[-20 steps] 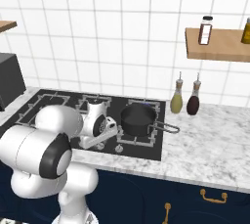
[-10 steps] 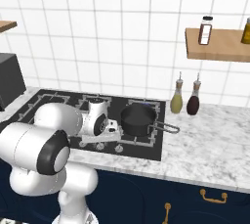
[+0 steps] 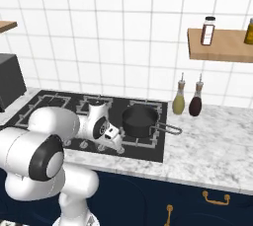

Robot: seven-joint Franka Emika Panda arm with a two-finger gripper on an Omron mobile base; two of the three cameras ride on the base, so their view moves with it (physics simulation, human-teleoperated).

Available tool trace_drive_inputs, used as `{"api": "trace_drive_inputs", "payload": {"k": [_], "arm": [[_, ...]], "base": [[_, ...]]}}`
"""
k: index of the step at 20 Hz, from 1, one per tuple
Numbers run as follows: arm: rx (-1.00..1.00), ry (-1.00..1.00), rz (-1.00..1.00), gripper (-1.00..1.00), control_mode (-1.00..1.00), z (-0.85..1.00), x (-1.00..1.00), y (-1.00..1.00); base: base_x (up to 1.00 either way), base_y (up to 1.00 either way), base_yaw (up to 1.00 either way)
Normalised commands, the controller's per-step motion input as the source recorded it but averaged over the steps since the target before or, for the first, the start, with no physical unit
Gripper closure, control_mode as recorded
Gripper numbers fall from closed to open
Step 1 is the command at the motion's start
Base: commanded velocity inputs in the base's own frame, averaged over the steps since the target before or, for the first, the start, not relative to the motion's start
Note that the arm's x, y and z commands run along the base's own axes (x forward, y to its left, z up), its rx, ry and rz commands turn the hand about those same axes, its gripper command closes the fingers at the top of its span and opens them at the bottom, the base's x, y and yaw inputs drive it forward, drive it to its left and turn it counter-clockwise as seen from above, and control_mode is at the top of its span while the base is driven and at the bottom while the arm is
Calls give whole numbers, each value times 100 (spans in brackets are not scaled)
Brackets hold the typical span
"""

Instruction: Turn off the rear right burner of the stove.

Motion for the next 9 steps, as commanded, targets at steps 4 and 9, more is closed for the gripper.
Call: {"api": "trace_drive_inputs", "payload": {"k": [4,9], "arm": [[0,-16,-85,100,-100,-13,-23,0],[0,0,-4,100,-100,0,-6,-3]], "base": [[0,0,0],[0,0,0]]}}
